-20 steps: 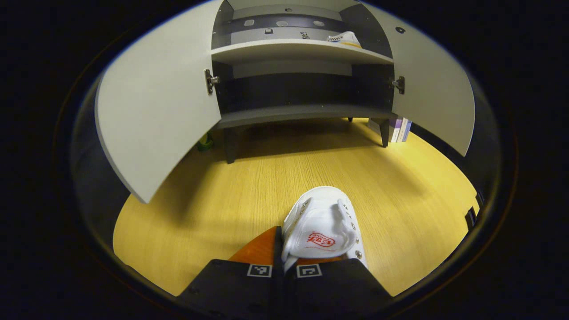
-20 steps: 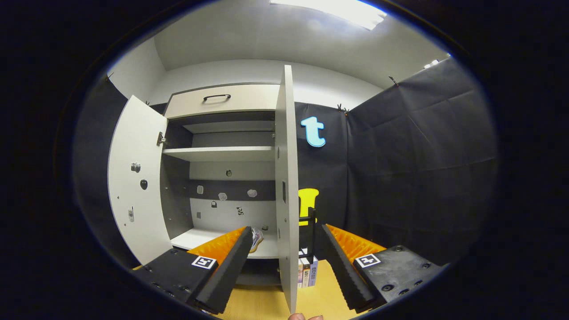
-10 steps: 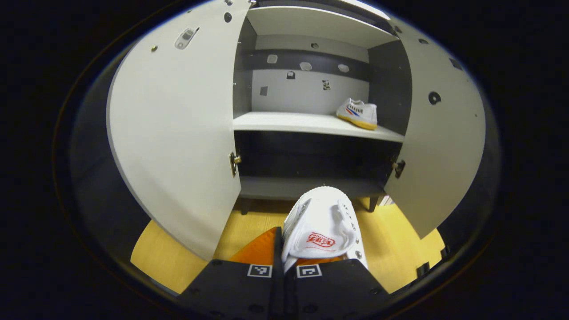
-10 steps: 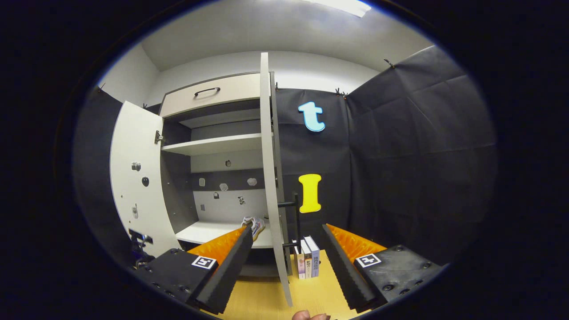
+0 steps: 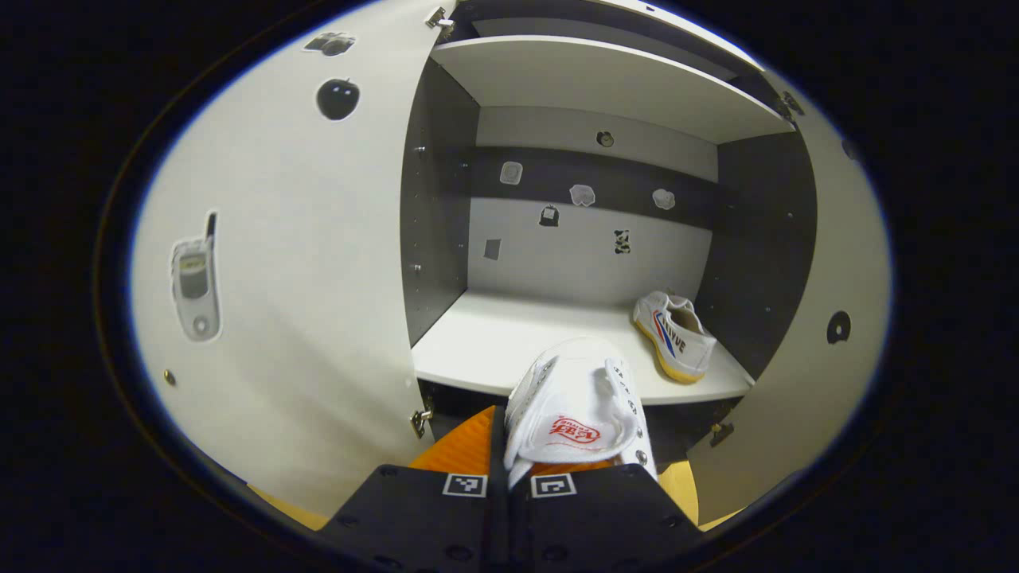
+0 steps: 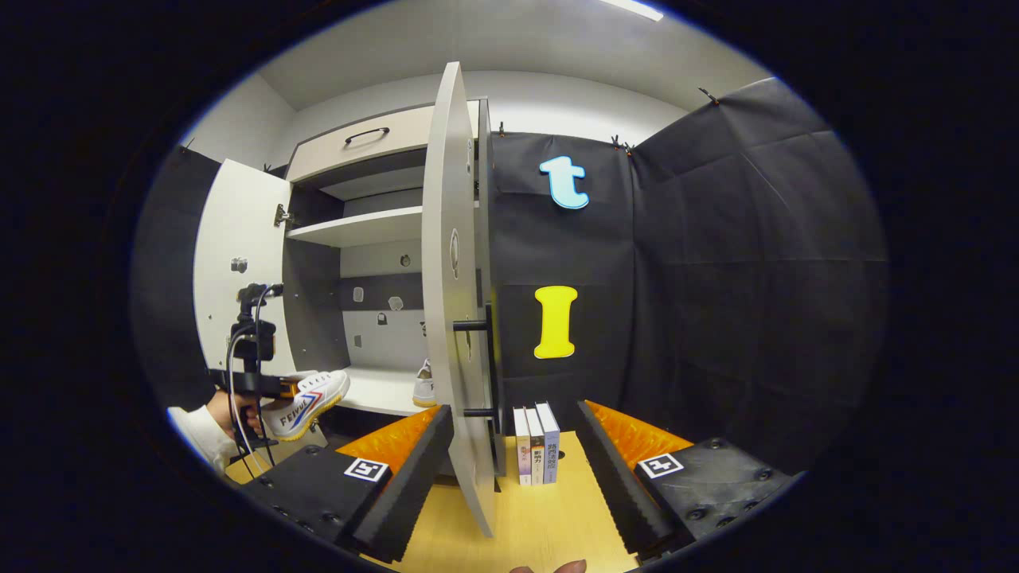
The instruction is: Grab one shoe with the right hand and put it into the shoe cabinet, grab the other shoe with the left hand and put it into the shoe cabinet; then close the right door with the right hand and the left door with the left hand.
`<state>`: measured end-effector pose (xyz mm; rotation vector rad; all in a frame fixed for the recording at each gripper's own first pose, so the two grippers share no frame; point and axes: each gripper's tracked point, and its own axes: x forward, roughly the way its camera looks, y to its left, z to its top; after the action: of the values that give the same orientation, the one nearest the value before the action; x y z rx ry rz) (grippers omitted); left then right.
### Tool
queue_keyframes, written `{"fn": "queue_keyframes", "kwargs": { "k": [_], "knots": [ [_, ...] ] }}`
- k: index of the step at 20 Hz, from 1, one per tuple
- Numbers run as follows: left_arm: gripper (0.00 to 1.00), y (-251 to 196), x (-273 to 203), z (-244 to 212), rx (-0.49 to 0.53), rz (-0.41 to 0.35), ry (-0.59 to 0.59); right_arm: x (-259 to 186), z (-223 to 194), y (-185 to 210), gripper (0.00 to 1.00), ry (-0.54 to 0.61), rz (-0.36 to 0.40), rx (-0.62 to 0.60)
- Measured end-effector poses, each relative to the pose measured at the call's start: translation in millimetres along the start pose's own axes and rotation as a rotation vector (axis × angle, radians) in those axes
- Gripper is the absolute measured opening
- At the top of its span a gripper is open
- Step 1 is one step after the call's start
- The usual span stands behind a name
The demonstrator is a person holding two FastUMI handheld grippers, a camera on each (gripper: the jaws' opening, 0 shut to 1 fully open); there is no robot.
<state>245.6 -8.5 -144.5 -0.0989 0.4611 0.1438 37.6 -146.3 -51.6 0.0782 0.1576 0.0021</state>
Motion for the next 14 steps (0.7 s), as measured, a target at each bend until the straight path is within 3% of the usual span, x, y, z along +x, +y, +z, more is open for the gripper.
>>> {"fn": "queue_keyframes", "kwargs": {
  "k": [6, 14],
  "knots": [
    [0.06, -18, 81, 54, 0.009, 0.047, 0.022, 11, 4, -25, 0.98, -0.034, -0.001, 0.005],
    [0.05, -18, 188, 61, 0.065, 0.148, 0.094, 32, -6, -66, 0.98, -0.015, -0.049, 0.003]
  ]
}}
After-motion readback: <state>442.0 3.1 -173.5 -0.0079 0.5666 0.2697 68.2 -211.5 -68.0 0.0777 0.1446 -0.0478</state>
